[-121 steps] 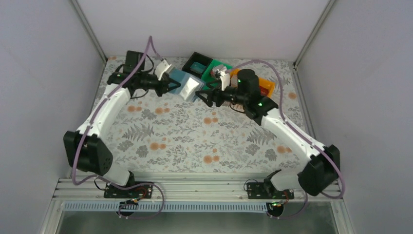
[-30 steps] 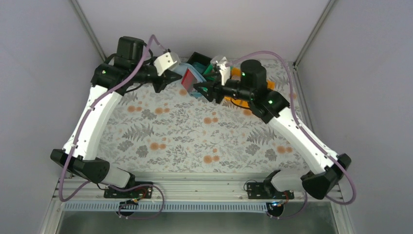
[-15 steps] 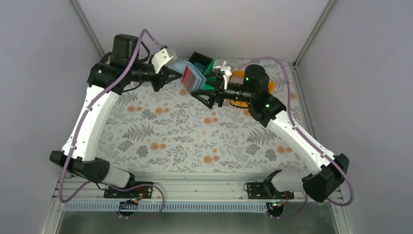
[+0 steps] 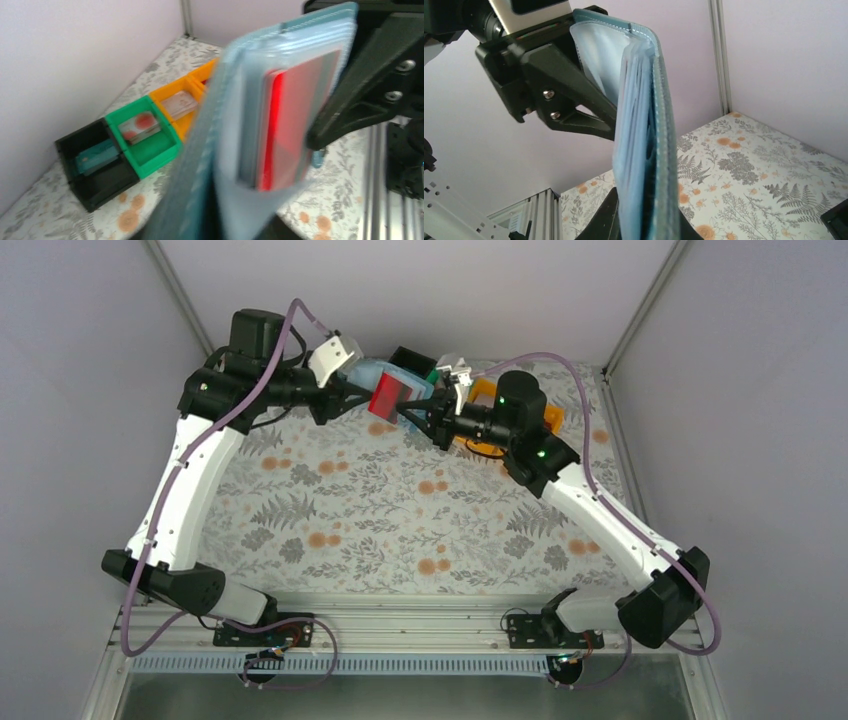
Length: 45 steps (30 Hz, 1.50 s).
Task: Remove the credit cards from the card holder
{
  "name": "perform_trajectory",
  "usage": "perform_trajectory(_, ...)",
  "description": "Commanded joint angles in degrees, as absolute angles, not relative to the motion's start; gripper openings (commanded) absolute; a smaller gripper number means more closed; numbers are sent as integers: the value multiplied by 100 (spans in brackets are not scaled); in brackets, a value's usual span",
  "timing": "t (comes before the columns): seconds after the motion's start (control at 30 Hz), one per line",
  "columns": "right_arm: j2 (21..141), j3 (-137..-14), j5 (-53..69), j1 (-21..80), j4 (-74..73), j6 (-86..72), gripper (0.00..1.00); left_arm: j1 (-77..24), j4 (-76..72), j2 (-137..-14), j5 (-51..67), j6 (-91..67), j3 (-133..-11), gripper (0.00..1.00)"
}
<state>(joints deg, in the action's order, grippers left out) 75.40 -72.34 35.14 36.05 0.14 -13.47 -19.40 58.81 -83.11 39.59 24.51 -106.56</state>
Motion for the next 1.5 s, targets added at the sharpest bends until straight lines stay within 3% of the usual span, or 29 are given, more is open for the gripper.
perform_trajectory(0.0, 7430, -7364, 3350, 3536, -380, -1283, 4, -1753, 5552, -8141, 3340, 2367, -10499, 50)
perform_trajectory(0.07, 7494, -7454, 3342, 3518, -659, -1255, 4, -1521, 5310, -8105, 3011, 2314, -10178, 62)
perform_trajectory(0.17, 7657, -7650, 2946, 3501, -1179, -1395, 4, -1003, 5033, -8057, 3046, 2462, -9773, 70)
perform_trajectory(0.23, 7950, -7919, 2003, 3451, -1837, -1669, 4, -545, 4874, -8059, 3244, 2596, -9467, 76)
perform_trajectory(0.33, 8422, -8311, 1019, 3430, -2612, -2058, 4, 84, 4797, -8212, 3388, 2641, -9171, 77)
perform_trajectory(0.53, 9156, -8666, 474, 3521, -2959, -2210, 4, 321, 4379, -8129, 2756, 2626, -8800, 64)
perform_trajectory(0.63, 9481, -8933, 231, 3659, -3163, -2137, 4, 123, 4507, -8015, 3712, 2613, -8850, 53)
perform_trajectory(0.77, 9725, -8888, 1287, 3717, -2608, -2014, 4, -811, 4817, -8064, 4969, 2678, -8839, 46)
perform_trajectory(0.93, 9713, -8955, 1410, 3759, -2611, -1759, 4, -1444, 4400, -8323, 5355, 1948, -8644, 44)
perform_trajectory(1.07, 9293, -8591, 2310, 3755, -2060, -1480, 4, -1442, 4228, -8694, 5091, 1634, -8610, 36)
perform_trajectory(1.47, 8518, -8111, 3736, 3762, -1540, -671, 4, -1269, 4239, -8721, 5015, 1729, -8579, 34)
